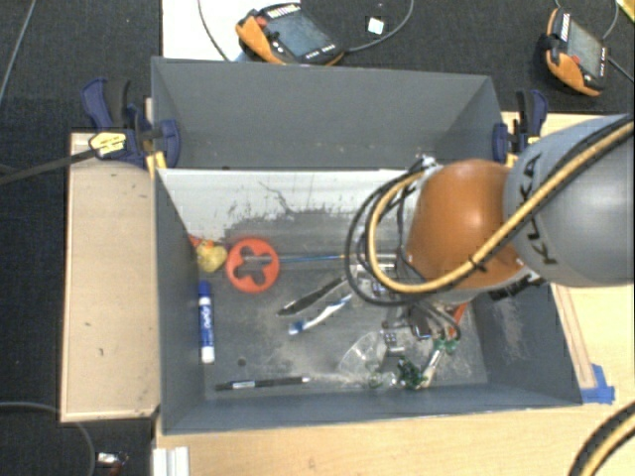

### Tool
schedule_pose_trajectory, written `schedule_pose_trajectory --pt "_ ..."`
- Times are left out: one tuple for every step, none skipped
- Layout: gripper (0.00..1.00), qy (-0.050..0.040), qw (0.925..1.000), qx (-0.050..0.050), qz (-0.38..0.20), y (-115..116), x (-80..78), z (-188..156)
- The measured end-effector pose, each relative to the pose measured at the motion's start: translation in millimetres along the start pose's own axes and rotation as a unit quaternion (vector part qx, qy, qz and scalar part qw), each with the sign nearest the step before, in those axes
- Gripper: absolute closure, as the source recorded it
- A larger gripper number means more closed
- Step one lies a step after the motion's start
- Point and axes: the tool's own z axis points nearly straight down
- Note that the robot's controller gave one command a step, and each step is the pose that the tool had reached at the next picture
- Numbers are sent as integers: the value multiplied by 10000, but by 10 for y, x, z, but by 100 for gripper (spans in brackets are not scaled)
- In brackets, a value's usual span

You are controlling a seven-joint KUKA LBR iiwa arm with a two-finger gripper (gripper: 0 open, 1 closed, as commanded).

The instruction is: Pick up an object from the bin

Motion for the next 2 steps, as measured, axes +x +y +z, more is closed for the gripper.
schedule_pose_trajectory --pt "0 -53 9881 -4 -1536 244 120 -566" --pt "0 57 9984 7 562 -238 87 534"
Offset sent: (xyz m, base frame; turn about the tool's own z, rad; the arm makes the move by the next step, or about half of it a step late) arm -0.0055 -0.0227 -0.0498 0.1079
